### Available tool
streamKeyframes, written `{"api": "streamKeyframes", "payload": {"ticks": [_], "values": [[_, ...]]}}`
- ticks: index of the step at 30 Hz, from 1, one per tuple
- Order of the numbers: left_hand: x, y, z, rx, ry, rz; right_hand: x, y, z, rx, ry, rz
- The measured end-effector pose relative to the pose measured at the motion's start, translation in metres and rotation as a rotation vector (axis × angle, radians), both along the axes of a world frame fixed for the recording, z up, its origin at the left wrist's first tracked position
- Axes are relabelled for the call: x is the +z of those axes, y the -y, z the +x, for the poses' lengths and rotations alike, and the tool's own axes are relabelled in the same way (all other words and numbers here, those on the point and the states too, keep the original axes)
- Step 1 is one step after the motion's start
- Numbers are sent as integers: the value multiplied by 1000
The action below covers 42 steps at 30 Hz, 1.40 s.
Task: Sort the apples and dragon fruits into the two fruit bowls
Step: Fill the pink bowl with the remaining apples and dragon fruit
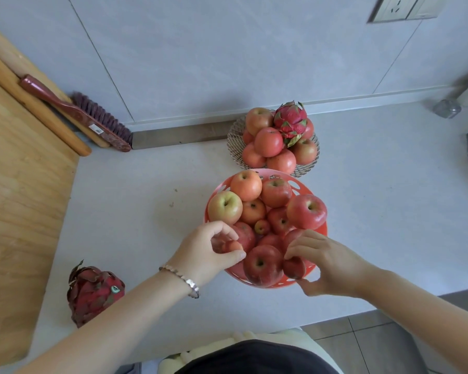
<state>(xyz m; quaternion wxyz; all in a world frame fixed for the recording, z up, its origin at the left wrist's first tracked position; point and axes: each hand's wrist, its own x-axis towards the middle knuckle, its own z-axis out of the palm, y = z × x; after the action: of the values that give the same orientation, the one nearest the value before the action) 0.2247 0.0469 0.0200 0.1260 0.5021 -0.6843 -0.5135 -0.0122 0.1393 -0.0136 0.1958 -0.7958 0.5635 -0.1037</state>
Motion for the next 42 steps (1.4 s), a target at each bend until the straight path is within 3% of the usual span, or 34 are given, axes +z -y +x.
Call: {"api": "streamKeyframes", "payload": {"ticks": [10,19,30,39,42], "values": [[-31,-28,5,-170,66,-295,-18,-5,-3,84,-86,-107],[-54,-44,4,-189,106,-489,6,8,7,-1,0,62],[-47,-43,2,327,77,-37,-5,24,54,-69,62,133],[-41,-27,7,116,197,59,11,46,62,-53,-17,222],[-33,-13,20,217,117,74,21,55,68,-69,31,186]]}}
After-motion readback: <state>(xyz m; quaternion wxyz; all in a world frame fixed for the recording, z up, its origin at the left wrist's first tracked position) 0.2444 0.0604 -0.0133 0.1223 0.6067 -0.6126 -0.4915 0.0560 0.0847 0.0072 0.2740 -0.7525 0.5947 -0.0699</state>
